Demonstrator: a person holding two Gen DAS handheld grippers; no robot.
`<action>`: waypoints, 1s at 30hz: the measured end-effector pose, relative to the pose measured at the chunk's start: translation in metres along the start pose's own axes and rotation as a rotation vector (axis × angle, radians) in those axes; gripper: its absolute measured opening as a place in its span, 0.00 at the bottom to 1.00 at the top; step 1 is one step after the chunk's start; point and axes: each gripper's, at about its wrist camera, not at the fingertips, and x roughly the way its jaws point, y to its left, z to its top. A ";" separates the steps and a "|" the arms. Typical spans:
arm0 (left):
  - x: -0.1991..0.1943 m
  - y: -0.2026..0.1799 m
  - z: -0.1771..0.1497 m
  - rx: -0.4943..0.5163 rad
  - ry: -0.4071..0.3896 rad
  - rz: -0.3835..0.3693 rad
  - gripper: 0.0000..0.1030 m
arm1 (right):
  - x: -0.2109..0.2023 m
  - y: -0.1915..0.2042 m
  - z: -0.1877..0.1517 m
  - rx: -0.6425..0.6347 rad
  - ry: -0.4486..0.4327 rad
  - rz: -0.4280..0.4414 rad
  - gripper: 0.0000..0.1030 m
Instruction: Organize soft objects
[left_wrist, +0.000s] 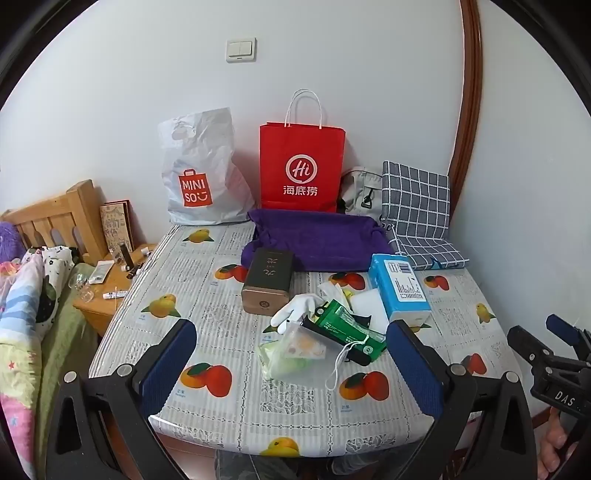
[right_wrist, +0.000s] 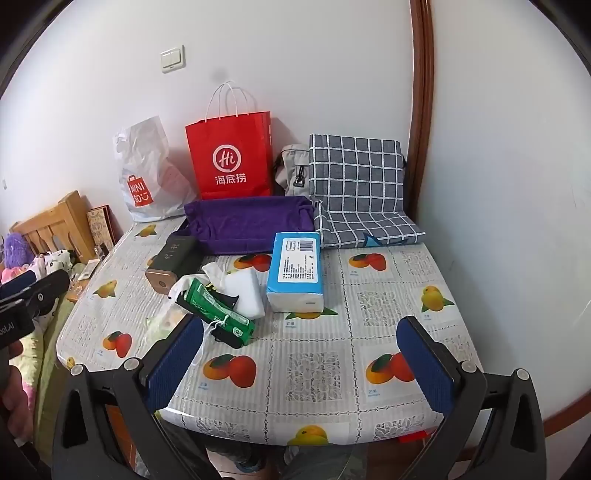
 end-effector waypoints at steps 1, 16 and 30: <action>0.000 0.002 0.000 -0.004 0.005 -0.009 1.00 | 0.000 0.000 -0.001 -0.001 -0.001 -0.003 1.00; -0.006 -0.004 0.003 0.034 0.002 0.002 1.00 | -0.007 -0.006 -0.003 0.035 -0.027 0.006 1.00; -0.006 -0.004 0.008 0.036 -0.002 0.014 1.00 | -0.010 -0.002 0.002 0.029 -0.034 0.013 1.00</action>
